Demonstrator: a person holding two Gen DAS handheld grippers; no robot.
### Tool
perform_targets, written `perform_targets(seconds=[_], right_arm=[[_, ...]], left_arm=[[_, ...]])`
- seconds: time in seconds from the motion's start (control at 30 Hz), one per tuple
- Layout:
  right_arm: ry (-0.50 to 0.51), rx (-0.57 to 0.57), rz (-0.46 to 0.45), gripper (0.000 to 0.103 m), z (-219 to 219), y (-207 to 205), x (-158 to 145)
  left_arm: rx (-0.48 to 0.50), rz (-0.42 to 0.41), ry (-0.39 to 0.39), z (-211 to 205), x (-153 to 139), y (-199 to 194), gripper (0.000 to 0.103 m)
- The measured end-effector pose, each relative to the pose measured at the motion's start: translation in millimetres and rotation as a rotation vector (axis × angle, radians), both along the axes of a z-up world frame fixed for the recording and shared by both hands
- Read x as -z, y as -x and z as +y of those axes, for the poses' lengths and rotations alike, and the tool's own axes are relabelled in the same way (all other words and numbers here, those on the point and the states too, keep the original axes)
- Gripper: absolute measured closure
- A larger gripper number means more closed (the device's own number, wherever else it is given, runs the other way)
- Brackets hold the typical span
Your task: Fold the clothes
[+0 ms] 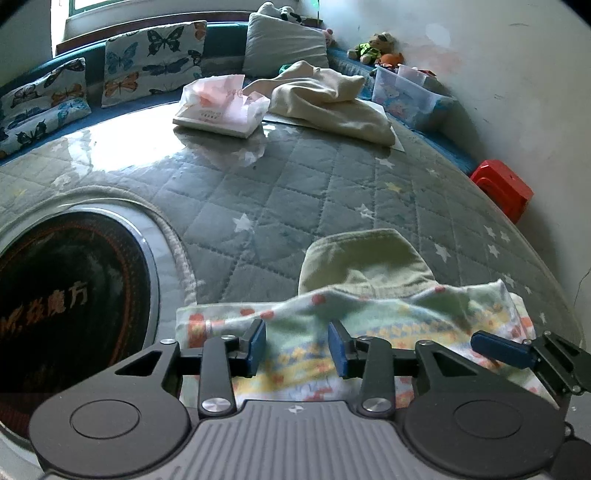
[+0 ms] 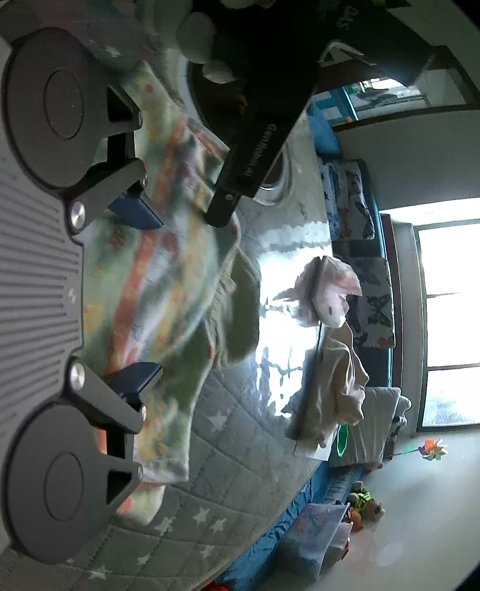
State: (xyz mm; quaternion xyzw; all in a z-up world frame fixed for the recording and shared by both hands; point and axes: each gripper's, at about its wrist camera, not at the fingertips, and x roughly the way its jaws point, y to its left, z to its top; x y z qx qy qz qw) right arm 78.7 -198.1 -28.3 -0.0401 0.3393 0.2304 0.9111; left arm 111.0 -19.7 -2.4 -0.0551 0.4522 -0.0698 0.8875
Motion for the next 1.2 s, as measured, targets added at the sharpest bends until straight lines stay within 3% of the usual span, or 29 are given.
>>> perform_targets(seconds=[0.37, 0.67, 0.87, 1.2], right_arm=[[0.025, -0.037, -0.027, 0.018, 15, 31, -2], [0.030, -0.069, -0.047, 0.016, 30, 45, -3], [0.031, -0.085, -0.055, 0.014, 36, 53, -4], [0.055, -0.106, -0.061, 0.012, 43, 60, -2]], left_arm=[[0.028, -0.052, -0.039, 8, -4, 52, 0.049], [-0.011, -0.065, -0.054, 31, 2, 98, 0.041], [-0.061, -0.054, -0.055, 47, 6, 110, 0.031], [-0.111, -0.044, -0.048, 58, 8, 120, 0.028]])
